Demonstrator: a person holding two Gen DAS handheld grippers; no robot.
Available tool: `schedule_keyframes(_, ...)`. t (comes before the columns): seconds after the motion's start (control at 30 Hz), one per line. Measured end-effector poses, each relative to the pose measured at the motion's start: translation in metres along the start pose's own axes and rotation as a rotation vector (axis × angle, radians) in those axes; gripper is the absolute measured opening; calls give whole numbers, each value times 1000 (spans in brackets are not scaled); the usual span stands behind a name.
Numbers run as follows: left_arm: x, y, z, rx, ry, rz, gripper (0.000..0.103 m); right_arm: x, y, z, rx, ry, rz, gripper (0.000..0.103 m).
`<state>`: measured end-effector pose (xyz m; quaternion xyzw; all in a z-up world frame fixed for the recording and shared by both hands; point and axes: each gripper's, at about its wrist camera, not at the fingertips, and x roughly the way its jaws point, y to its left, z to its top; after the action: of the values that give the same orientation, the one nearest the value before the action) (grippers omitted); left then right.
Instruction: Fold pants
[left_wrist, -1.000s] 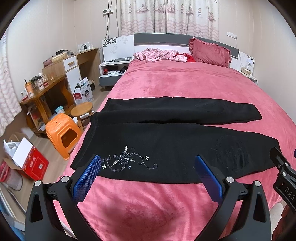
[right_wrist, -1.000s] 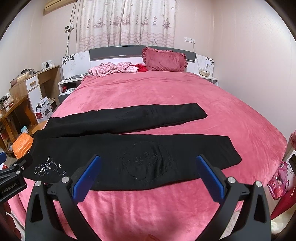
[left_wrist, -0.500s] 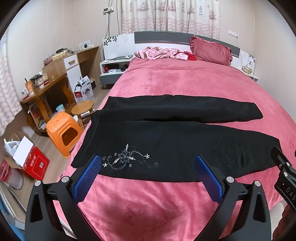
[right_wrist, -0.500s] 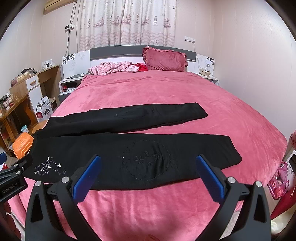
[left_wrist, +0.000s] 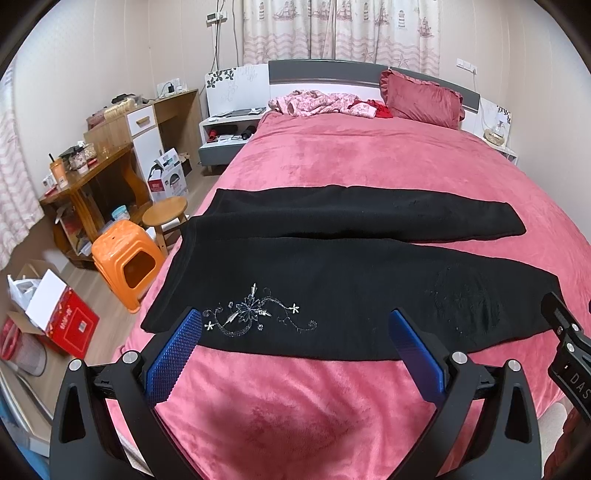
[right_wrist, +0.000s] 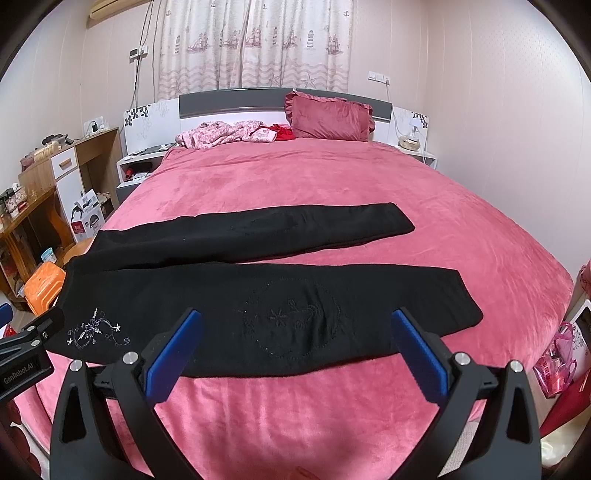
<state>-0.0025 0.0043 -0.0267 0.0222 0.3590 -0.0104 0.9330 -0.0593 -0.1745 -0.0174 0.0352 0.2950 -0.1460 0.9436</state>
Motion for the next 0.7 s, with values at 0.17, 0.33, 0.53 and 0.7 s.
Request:
schedule_keyframes(0.17, 3, 2, 2, 1, 8, 1, 100, 2, 0, -1, 0, 4, 0, 101)
schedule_keyframes(0.33, 10, 2, 3, -1, 40, -3, 100, 15, -9, -4, 46, 42, 46, 101)
schedule_keyframes(0.53, 53, 32, -11, -181, 265, -238, 100, 51, -24, -15, 48, 130, 203, 101)
schedule_keyframes(0.7, 73, 63, -21, -321, 255, -250, 100, 82, -66, -25, 177, 227, 190, 101)
